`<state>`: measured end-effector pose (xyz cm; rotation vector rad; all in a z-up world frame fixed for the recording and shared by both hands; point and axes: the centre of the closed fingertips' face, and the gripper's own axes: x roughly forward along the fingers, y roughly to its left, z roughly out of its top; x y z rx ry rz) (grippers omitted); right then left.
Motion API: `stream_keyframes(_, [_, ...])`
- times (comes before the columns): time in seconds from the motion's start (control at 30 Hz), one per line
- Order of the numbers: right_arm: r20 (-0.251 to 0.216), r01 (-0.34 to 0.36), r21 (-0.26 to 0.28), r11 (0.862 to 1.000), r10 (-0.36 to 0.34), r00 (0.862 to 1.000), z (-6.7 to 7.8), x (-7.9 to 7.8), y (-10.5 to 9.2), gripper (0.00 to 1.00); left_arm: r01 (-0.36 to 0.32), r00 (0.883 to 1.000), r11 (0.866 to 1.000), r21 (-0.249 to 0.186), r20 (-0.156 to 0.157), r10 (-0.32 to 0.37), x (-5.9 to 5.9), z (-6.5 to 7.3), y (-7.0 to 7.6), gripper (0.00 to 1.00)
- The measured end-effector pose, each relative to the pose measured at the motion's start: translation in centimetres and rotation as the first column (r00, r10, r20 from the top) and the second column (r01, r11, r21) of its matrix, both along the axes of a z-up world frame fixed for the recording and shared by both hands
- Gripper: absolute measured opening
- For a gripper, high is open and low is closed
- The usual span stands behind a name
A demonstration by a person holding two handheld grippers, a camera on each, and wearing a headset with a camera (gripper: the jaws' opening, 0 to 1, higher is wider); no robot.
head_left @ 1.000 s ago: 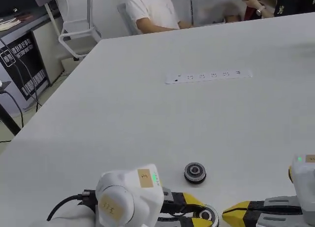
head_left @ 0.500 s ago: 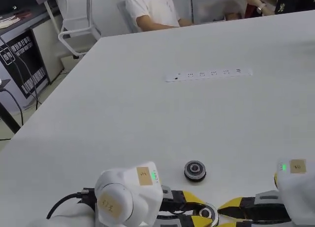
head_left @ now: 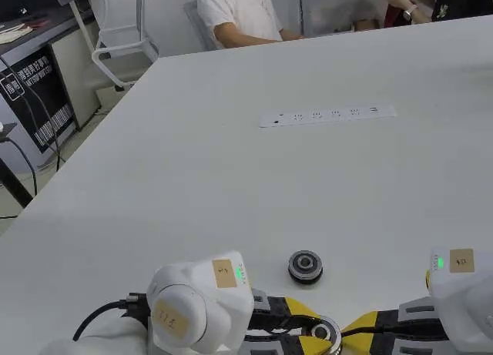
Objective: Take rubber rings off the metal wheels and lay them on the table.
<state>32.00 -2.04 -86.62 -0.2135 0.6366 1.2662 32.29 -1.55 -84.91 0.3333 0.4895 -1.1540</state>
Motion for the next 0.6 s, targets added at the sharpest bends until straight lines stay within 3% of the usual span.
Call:
stream_keyframes(0.1, [-0.099,0.077,0.023,0.997,-0.074,0.992,-0.1,0.2,-0.1,0.0,0.001,1.0,1.0,0.0,0.002,-0.001,0.0,0.0,0.0,0.13])
stream_keyframes(0.27, [-0.192,0.177,0.081,0.981,-0.159,0.968,0.3,0.8,-0.4,0.0,0.002,1.0,1.0,0.011,0.016,-0.003,-0.1,0.0,0.0,0.13])
stream_keyframes(0.3, [-0.214,0.197,0.102,0.975,-0.172,0.961,0.6,0.9,-0.5,0.0,0.0,1.0,1.0,0.008,0.011,0.0,-0.1,0.0,0.1,0.13])
stream_keyframes(0.37, [-0.317,0.261,0.162,0.951,-0.201,0.927,1.4,1.2,-0.4,0.0,0.0,1.0,1.0,0.008,0.014,0.0,0.0,0.0,0.1,0.13])
stream_keyframes(0.4, [-0.343,0.27,0.181,0.946,-0.196,0.919,1.4,1.1,-0.4,0.0,0.0,1.0,1.0,0.009,0.015,0.0,0.0,0.0,0.1,0.13])
stream_keyframes(0.43, [-0.351,0.275,0.182,0.944,-0.198,0.915,1.3,1.0,-0.5,0.0,0.0,1.0,1.0,0.009,0.016,-0.001,-0.1,0.0,0.1,0.13])
stream_keyframes(0.5, [-0.403,0.293,0.207,0.933,-0.192,0.895,1.6,0.7,-0.3,0.0,0.007,1.0,1.0,0.013,0.024,-0.007,-0.1,0.0,0.1,0.13])
stream_keyframes(0.53, [-0.386,0.289,0.198,0.937,-0.196,0.901,1.5,0.8,-0.3,0.0,0.009,1.0,1.0,0.014,0.026,-0.009,-0.1,0.0,0.1,0.13])
stream_keyframes(0.6, [-0.403,0.298,0.195,0.934,-0.2,0.893,1.7,0.6,-0.1,0.0,0.009,1.0,1.0,0.015,0.028,-0.009,-0.1,0.0,0.1,0.13])
